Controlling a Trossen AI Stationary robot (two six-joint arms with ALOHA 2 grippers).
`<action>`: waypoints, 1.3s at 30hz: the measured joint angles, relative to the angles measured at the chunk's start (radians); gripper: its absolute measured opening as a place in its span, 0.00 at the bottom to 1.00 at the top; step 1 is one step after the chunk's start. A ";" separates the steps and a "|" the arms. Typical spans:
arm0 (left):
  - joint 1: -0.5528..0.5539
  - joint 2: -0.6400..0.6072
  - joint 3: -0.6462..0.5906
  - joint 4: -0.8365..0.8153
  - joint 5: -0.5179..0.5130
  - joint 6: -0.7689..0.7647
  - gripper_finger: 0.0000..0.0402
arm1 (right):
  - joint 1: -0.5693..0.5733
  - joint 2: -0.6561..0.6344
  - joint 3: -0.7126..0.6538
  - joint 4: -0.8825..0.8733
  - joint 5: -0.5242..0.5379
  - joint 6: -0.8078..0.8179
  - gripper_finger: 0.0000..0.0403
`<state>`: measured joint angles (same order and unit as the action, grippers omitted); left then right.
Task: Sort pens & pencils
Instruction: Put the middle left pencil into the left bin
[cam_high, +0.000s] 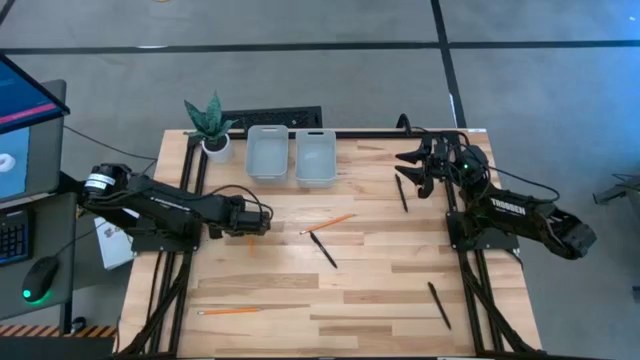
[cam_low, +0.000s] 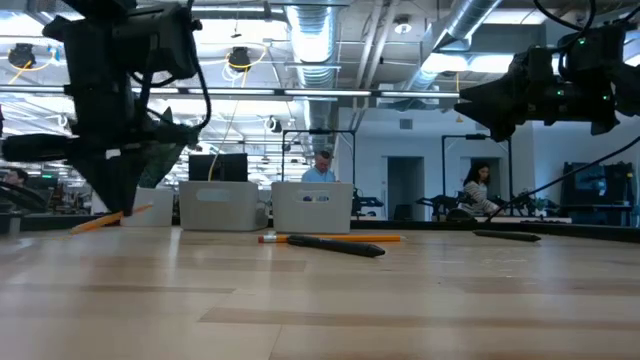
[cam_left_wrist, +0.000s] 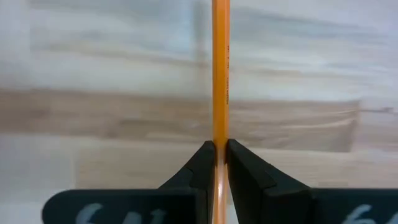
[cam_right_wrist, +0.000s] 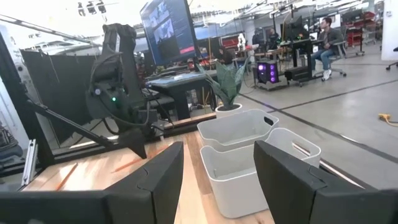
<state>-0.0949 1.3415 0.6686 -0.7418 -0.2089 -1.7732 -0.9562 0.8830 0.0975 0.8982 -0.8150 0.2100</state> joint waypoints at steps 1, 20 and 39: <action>0.004 0.000 0.009 0.000 -0.015 0.023 0.06 | 0.000 0.000 0.000 0.000 0.000 0.000 0.54; 0.294 -0.002 0.360 -0.025 -0.129 0.774 0.06 | 0.000 0.000 0.000 0.000 -0.008 0.028 0.54; 0.756 0.007 0.587 -0.061 0.004 1.444 0.06 | 0.000 0.000 0.000 0.001 0.005 0.053 0.54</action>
<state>0.6612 1.3485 1.2552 -0.8030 -0.2047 -0.3293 -0.9562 0.8833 0.0975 0.8989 -0.8105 0.2626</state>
